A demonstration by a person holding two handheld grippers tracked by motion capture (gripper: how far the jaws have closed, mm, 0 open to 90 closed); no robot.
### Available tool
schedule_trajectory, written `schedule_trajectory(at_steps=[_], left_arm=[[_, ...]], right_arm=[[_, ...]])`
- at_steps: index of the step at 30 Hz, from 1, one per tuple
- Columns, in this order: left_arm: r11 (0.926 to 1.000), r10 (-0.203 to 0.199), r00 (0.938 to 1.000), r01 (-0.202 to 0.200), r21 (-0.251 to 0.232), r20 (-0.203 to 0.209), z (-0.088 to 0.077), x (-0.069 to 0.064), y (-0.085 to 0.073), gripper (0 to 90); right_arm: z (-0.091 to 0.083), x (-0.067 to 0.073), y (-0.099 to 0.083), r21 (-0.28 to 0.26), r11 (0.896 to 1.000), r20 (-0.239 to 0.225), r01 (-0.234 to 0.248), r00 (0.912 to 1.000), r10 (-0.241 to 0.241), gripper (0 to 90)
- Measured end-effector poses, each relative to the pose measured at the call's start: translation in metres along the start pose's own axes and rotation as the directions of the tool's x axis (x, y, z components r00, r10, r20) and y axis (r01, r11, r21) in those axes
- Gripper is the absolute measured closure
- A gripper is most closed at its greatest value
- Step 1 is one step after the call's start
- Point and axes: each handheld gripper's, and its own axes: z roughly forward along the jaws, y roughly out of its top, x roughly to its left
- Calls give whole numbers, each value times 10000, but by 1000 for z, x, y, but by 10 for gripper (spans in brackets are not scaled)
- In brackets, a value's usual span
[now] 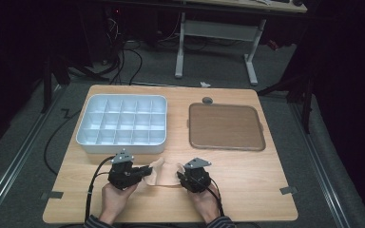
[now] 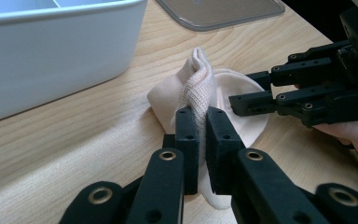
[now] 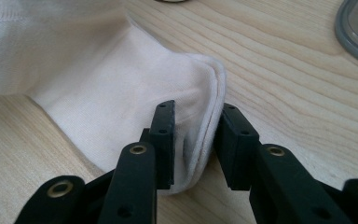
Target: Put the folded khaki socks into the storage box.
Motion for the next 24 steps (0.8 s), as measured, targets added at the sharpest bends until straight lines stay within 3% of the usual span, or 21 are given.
schedule_trajectory(at_steps=[14, 24], left_arm=[[9990, 392, 9992, -394, 191, 86, 11, -10, 12, 849], [9960, 557, 9983, -566, 692, 147, 29, -16, 17, 847]], right_arm=[[4, 0, 3, -11, 10000, -228, 98, 9997, -98, 711], [5, -1, 4, -17, 9999, -329, 132, 9994, -133, 711]])
